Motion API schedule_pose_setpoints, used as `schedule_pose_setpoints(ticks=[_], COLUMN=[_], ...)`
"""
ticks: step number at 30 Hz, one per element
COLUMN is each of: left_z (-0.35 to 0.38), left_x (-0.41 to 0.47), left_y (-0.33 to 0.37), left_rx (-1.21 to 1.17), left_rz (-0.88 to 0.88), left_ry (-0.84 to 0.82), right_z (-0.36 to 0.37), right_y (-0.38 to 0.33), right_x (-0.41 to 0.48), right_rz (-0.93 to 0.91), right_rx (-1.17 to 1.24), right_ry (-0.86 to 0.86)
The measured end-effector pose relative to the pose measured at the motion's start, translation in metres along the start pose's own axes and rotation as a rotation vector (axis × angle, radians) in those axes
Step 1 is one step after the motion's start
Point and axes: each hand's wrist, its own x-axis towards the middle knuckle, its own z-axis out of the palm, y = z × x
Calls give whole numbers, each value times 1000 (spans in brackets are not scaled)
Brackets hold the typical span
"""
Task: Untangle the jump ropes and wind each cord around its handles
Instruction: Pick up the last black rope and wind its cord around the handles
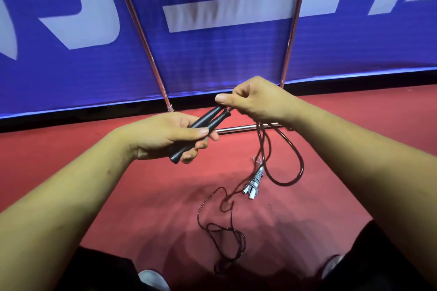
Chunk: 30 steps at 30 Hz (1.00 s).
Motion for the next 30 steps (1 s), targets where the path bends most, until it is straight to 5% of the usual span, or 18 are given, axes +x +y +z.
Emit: schedule_pose_setpoints(ticks=[6,12,15,18,24,30], left_z=[-5,-5,0,6,-4,-4], left_x=[-2,0,2,7,11,17], left_y=[-4,-3,0,4,16,17], left_rx=[54,42,78,-68,-508,-699], left_rz=[-9,-30,54,224,545,613], left_ry=[27,57,125,210,459,674], right_z=[3,-3,-1,-2,-2,38], right_y=[4,6,3,3,18,5], right_x=[2,8,9,17,17,13], right_rz=[15,-63,-56,-54,42,111], right_rx=[278,19,212,561,525,863], right_ry=[-130,-97,-48,-41,-122,-244])
